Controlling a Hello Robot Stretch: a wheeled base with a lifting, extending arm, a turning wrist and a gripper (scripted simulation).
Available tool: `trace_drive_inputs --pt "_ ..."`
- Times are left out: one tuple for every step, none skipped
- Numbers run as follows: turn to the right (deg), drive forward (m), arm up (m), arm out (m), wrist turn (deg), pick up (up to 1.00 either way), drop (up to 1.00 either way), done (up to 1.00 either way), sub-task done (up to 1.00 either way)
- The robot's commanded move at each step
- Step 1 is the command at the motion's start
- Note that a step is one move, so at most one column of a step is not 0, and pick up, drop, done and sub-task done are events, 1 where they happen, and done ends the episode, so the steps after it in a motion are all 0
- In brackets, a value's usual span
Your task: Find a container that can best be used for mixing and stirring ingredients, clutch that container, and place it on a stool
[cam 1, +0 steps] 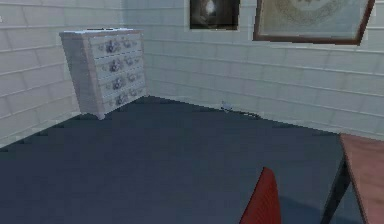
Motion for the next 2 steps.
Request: trace_drive_inputs --pt "0.0 0.00 0.08 0.00 0.0 0.00 0.00 0.00 0.00" --pt "0.0 0.00 0.00 0.00 -45.0 0.00 0.00 0.00 0.00"
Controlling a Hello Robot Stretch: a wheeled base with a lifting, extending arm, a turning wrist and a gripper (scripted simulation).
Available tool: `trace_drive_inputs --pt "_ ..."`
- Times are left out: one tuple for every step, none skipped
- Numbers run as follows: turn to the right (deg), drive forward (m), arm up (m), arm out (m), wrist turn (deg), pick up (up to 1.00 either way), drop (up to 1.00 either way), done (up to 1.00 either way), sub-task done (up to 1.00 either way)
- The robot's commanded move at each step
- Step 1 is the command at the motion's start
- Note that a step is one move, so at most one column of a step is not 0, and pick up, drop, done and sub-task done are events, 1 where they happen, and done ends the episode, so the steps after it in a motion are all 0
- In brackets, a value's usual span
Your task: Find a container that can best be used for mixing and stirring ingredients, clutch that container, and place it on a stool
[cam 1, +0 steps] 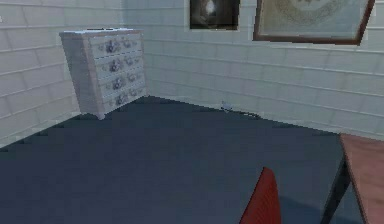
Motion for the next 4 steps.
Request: trace_drive_inputs --pt "0.0 0.00 0.00 0.00 -45.0 0.00 0.00 0.00 0.00" --pt "0.0 0.00 0.00 0.00 -27.0 0.00 0.00 0.00 0.00" --pt "0.0 0.00 0.00 -0.32 0.0 0.00 0.00 0.00 0.00" --pt "-45.0 0.00 0.00 0.00 0.0 0.00 0.00 0.00 0.00"
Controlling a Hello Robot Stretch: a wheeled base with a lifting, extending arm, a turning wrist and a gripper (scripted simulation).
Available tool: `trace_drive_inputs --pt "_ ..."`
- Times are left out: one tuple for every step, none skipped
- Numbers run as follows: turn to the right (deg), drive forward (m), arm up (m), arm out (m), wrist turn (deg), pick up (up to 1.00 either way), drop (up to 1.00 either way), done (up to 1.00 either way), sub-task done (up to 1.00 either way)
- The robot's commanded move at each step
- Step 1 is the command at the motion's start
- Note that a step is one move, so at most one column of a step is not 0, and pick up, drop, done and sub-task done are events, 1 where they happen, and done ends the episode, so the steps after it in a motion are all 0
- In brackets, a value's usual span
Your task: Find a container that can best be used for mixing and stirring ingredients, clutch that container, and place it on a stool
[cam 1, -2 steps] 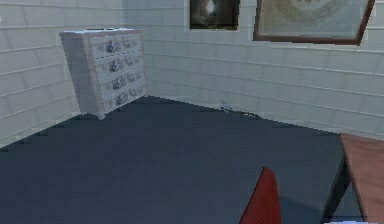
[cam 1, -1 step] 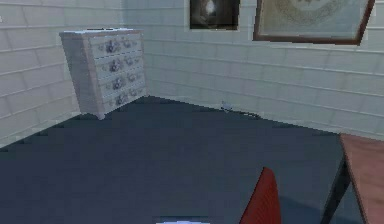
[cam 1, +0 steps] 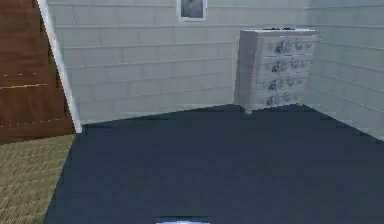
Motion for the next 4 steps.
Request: trace_drive_inputs --pt "-45.0 0.00 0.00 0.00 0.0 0.00 0.00 0.00 0.00" --pt "-15.0 0.00 0.00 0.00 0.0 0.00 0.00 0.00 0.00" --pt "0.0 0.30 0.00 0.00 0.0 0.00 0.00 0.00 0.00" --pt "45.0 0.00 0.00 0.00 0.0 0.00 0.00 0.00 0.00"
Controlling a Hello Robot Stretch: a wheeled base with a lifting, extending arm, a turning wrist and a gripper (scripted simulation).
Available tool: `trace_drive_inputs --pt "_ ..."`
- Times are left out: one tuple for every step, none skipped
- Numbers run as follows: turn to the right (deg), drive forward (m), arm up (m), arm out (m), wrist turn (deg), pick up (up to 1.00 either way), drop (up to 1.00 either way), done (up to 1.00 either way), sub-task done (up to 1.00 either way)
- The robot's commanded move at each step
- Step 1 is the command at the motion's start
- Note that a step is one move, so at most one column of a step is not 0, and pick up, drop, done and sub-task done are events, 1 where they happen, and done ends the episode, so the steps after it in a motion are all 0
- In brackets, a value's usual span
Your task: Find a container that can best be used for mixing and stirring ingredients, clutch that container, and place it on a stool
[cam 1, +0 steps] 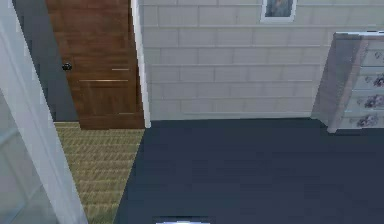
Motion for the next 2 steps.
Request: trace_drive_inputs --pt "0.0 0.65 0.00 0.00 0.0 0.00 0.00 0.00 0.00" --pt "0.0 0.30 0.00 0.00 0.0 0.00 0.00 0.00 0.00"
